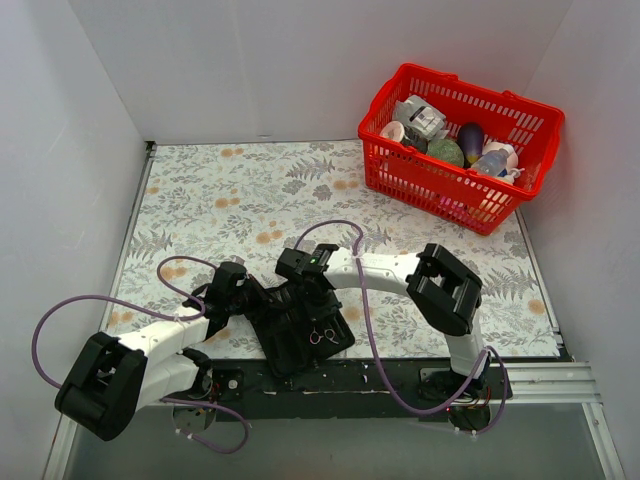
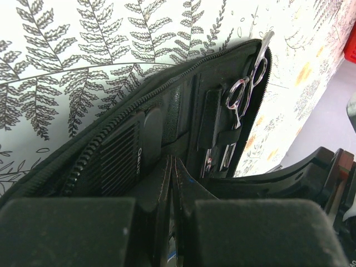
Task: Sort the hair-cutting tools
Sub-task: Adjust the scissors in the hairdressing tool bag.
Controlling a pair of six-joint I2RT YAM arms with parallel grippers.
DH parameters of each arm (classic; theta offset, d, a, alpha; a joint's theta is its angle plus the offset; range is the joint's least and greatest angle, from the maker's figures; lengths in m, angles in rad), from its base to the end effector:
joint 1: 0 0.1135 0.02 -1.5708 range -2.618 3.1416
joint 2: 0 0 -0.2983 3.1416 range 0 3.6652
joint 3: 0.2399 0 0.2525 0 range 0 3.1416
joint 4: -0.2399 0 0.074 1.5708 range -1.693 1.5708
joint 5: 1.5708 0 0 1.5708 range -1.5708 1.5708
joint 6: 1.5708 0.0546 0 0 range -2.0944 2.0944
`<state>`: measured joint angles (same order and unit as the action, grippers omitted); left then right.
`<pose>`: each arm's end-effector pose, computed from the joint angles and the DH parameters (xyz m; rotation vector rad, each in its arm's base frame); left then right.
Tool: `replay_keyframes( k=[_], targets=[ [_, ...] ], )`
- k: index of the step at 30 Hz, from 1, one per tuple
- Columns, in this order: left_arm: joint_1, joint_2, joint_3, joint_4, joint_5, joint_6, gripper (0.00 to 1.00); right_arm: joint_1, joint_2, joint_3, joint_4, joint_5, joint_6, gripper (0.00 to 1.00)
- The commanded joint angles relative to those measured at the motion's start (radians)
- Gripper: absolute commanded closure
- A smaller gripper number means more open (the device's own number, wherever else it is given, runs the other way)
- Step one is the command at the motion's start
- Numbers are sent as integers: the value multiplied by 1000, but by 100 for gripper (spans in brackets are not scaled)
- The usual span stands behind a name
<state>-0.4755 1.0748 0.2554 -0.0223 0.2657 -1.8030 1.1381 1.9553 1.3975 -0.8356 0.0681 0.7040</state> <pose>0.1479 -0.0923 0.1431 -1.6387 2.3308 -1.1454 0.1688 0.3565 0.1846 -0.6322 2.9086 0.1494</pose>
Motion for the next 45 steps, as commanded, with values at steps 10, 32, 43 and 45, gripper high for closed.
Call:
replay_keyframes(
  k=[10, 32, 43, 45],
  targets=[
    [-3, -12, 31, -53, -17, 22, 100, -63, 4, 66, 127, 176, -44, 6],
    [-3, -36, 105, -123, -42, 36, 100, 43, -657, -463, 167, 156, 17, 9],
    [-3, -27, 110, -126, -43, 42, 100, 92, -474, -341, 150, 202, 0, 75],
    [-3, -26, 110, -131, -43, 42, 100, 92, -444, -309, 144, 208, -12, 82]
  ],
)
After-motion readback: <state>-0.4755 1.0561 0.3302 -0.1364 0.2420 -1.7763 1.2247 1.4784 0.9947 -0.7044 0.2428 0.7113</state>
